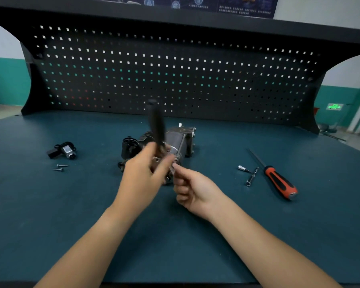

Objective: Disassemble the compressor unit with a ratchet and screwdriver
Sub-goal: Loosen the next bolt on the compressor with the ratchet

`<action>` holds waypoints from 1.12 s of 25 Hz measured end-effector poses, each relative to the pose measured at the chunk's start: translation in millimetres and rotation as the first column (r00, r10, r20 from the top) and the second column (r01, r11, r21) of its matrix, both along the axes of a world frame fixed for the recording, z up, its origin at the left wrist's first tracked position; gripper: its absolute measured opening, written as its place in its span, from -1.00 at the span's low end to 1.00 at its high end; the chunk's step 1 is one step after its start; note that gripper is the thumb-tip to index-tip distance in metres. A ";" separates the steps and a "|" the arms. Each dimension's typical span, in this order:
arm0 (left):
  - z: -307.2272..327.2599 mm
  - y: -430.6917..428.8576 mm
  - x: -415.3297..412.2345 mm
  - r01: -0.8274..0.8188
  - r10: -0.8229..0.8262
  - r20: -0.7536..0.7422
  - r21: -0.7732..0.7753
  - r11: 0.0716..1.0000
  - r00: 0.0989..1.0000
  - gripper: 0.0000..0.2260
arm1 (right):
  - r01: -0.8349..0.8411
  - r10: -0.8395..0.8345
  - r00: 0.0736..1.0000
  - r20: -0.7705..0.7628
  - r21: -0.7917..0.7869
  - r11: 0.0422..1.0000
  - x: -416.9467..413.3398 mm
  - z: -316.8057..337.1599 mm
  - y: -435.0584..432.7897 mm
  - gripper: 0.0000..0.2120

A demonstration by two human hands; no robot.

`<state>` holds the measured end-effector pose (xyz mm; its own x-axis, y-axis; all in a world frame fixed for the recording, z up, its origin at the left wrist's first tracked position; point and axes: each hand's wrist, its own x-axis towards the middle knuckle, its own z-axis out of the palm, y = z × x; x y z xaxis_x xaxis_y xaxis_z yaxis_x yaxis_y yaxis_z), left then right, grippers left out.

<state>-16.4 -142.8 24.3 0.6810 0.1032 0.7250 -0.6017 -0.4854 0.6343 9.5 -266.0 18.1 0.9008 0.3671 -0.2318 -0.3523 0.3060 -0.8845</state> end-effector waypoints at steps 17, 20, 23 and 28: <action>-2.2 -0.7 -2.5 0.003 -0.023 0.075 0.248 0.969 0.997 -0.85 | -0.034 0.033 0.999 -0.034 -0.019 0.999 0.2 1.8 -3.0 -0.69; -6.6 4.3 2.8 0.020 -0.110 0.173 0.452 0.892 0.979 -0.89 | -0.032 0.031 0.999 -0.031 -0.019 0.999 0.9 -0.4 -3.3 -0.68; -1.0 4.7 2.8 0.100 -0.104 -0.088 -0.050 0.994 0.991 -0.92 | -0.077 0.078 0.997 -0.021 0.033 0.997 1.2 0.8 -2.0 -0.64; 8.7 5.0 7.9 0.017 -0.343 -0.319 -0.708 0.706 0.884 -0.86 | -0.055 0.056 0.998 -0.003 0.050 0.997 2.3 2.8 0.5 -0.72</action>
<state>-8.5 -137.8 33.1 0.9428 0.2894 0.1656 -0.2432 0.2571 0.9353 11.8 -265.4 20.9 0.8779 0.4276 -0.2156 -0.3735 0.3294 -0.8672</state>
